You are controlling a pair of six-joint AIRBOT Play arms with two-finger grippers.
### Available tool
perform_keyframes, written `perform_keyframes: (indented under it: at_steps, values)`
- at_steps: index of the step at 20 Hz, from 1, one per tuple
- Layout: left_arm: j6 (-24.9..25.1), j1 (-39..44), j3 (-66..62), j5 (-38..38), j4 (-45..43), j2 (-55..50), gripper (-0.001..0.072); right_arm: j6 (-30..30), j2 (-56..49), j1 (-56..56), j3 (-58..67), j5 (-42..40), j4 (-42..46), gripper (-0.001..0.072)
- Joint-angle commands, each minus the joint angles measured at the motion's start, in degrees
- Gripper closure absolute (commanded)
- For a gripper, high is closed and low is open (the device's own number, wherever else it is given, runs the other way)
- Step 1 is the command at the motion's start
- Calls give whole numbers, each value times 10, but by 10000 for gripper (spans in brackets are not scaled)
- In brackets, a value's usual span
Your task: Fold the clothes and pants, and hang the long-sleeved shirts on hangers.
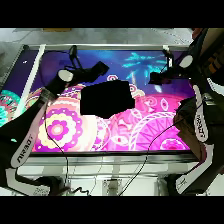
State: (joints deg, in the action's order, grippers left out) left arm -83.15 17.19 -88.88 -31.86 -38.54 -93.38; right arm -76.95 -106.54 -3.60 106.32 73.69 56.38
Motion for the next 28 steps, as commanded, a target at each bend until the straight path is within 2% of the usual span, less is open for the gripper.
perform_keyframes:
  at_steps: [1, 4, 6, 10, 20, 21, 22, 23, 24, 25, 26, 28]
  values:
    - [0, -41, 0, -67, 1, 17, 3, 25, -17, -20, -96, -68, -176, 2]
    - [0, -45, 0, -90, 1, 17, 3, -43, -45, 17, -133, -167, -174, 1]
    - [0, -44, 0, -90, 1, 18, 3, -77, -72, 42, -132, -208, -208, 3]
    - [0, -49, 0, -90, 1, 18, 3, -81, -136, 61, -118, -228, -332, 4]
    - [1, -63, 0, -89, 1, 18, 3, -74, -153, 134, -77, -261, -334, 25]
    - [5, -64, 0, -89, 0, 18, 3, -76, -153, 145, -77, -271, -334, 55]
    - [29, -64, 0, -90, 0, 18, 3, -80, -154, 156, -77, -277, -333, 157]
    - [63, -64, 0, -90, 0, 18, 21, -83, -154, 167, -77, -282, -332, 300]
    - [102, -64, 0, -90, 0, 18, 220, -83, -154, 178, -77, -288, -333, 483]
    - [131, -66, 0, -95, 0, 18, 496, -83, -153, 187, -76, -296, -338, 698]
    - [156, -69, 0, -97, -3, 18, 694, -83, -152, 193, -71, -298, -342, 694]
    - [185, -75, 0, -98, -65, 25, 690, -83, -145, 192, -44, -271, -347, 695]
